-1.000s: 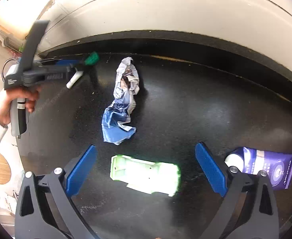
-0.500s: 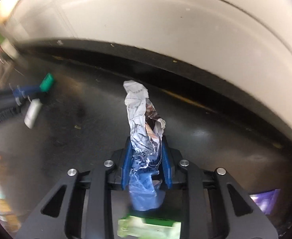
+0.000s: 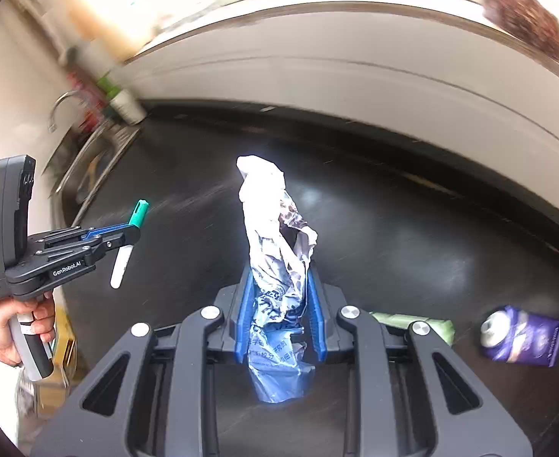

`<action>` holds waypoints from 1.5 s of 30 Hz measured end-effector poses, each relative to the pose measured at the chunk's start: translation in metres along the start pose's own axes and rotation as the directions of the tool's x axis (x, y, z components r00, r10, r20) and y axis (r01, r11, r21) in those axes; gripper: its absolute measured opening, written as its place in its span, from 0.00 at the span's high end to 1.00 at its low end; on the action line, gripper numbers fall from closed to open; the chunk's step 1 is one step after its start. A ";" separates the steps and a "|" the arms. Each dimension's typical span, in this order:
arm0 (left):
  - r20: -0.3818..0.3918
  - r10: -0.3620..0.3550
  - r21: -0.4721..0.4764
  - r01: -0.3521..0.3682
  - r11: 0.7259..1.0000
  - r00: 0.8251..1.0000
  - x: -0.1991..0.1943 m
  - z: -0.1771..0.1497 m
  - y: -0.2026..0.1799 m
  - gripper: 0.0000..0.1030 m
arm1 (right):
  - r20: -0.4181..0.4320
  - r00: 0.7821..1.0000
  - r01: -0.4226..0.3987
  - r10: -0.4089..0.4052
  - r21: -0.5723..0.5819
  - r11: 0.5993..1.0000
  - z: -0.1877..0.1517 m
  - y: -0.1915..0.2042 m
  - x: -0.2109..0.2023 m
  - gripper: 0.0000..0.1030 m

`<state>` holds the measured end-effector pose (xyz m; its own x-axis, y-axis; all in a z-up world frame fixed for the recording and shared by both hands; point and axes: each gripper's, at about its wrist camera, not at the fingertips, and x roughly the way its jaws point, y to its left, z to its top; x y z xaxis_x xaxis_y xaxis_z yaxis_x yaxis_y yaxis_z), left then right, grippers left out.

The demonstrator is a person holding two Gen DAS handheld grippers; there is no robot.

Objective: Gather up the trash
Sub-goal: 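Grasp the green marker with the left gripper while the right grasps crumpled foil, then carry the marker and foil over the trash bin with both grippers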

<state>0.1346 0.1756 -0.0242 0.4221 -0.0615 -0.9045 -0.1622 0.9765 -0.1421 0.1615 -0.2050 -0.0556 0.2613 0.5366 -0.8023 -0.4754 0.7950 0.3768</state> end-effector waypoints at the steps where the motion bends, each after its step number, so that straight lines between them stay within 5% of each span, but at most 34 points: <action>1: 0.009 0.018 -0.018 -0.018 1.000 1.000 -0.010 -0.011 0.010 0.87 | -0.005 1.000 -0.009 0.009 -0.015 1.000 -0.004 0.010 0.001 0.75; 8: 0.022 0.155 -0.222 -0.146 0.964 0.988 -0.077 -0.109 0.077 0.87 | -0.100 0.990 -0.119 0.102 -0.184 0.976 -0.028 0.121 0.037 0.75; 13: -0.034 0.286 -0.411 -0.274 0.870 0.958 -0.128 -0.205 0.150 0.87 | -0.180 0.972 -0.203 0.151 -0.319 0.926 -0.051 0.207 0.058 0.75; 19: -0.092 0.337 -0.593 -0.323 0.738 0.937 -0.171 -0.317 0.194 0.87 | -0.321 0.928 -0.328 0.191 -0.456 0.827 -0.086 0.300 0.085 0.75; 22: -0.111 0.336 -0.652 -0.324 0.686 0.935 -0.183 -0.357 0.200 0.87 | -0.398 0.891 -0.413 0.220 -0.503 0.759 -0.110 0.347 0.093 0.75; 26: -0.121 0.343 -0.704 -0.324 0.632 0.932 -0.191 -0.394 0.200 0.87 | -0.463 0.870 -0.452 0.171 -0.608 0.653 -0.153 0.408 0.105 0.75; 30: -0.138 0.343 -0.759 -0.321 0.566 0.929 -0.191 -0.425 0.209 0.87 | -0.504 0.858 -0.457 0.098 -0.662 0.595 -0.189 0.445 0.128 0.75; 34: -0.162 0.314 -0.775 -0.318 0.547 0.935 -0.173 -0.446 0.213 0.87 | -0.518 0.855 -0.446 0.034 -0.700 0.558 -0.222 0.467 0.156 0.75; 41: -0.176 0.263 -0.774 -0.298 0.559 0.949 -0.131 -0.464 0.226 0.87 | -0.545 0.836 -0.445 -0.060 -0.738 0.507 -0.267 0.472 0.203 0.75; 45: -0.161 0.234 -0.802 -0.265 0.535 0.959 -0.107 -0.475 0.239 0.87 | -0.550 0.831 -0.433 -0.088 -0.737 0.519 -0.282 0.476 0.233 0.75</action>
<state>-0.3725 0.3171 -0.1527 0.2230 0.1357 -0.9653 -0.9141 0.3732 -0.1587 -0.2410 0.2187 -0.1939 -0.2028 0.2202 -0.9541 -0.9791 -0.0278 0.2017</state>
